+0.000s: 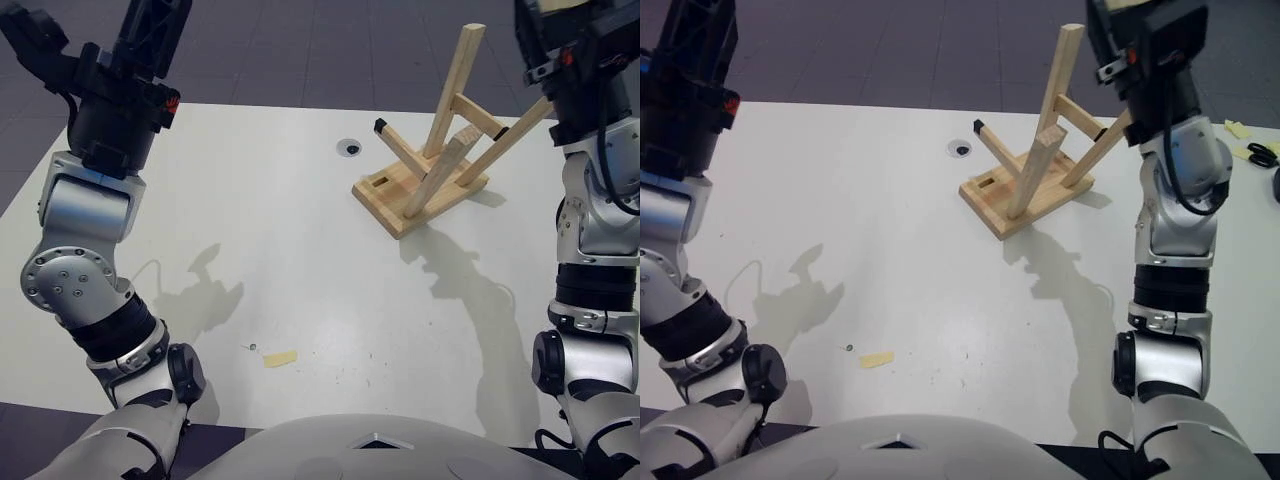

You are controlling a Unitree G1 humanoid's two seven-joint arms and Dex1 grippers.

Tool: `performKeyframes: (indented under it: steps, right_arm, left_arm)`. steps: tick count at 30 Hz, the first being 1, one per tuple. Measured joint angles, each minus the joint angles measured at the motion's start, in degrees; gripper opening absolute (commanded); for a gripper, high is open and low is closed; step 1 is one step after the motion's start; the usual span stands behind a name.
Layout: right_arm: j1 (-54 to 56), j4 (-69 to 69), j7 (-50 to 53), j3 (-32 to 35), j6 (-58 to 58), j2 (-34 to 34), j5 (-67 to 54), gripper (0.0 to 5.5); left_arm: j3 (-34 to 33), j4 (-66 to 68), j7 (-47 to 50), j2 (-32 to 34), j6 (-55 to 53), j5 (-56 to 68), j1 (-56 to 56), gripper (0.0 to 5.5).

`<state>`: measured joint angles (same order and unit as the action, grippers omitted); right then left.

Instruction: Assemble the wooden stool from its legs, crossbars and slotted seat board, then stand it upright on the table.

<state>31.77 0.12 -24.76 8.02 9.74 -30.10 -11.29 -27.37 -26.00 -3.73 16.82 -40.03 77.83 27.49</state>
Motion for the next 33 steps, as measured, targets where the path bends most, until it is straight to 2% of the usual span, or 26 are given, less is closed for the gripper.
performKeyframes:
  steps: [3,10,20,33]
  right_arm:
    - [-1.3,-3.85,-4.78,-1.48,-2.36,-0.05,-3.11,2.08]
    - [-5.95,-10.76,-8.65,-4.56,-2.54,0.8,-4.14,2.08]
    - [-14.04,-15.57,-10.04,-6.89,-1.76,1.97,-3.76,2.08]
    - [-19.01,-17.17,-18.75,-10.92,-0.95,2.27,-6.33,2.08]
  left_arm:
    - [2.58,-0.24,2.18,0.07,-0.26,4.02,0.2,5.4]
    - [9.41,-0.78,10.33,-2.66,0.16,15.49,-2.49,5.4]
    - [13.31,-1.58,22.69,-5.71,7.02,25.77,-5.27,5.4]
    - [16.98,0.45,23.6,-6.51,8.3,29.0,-9.25,5.4]
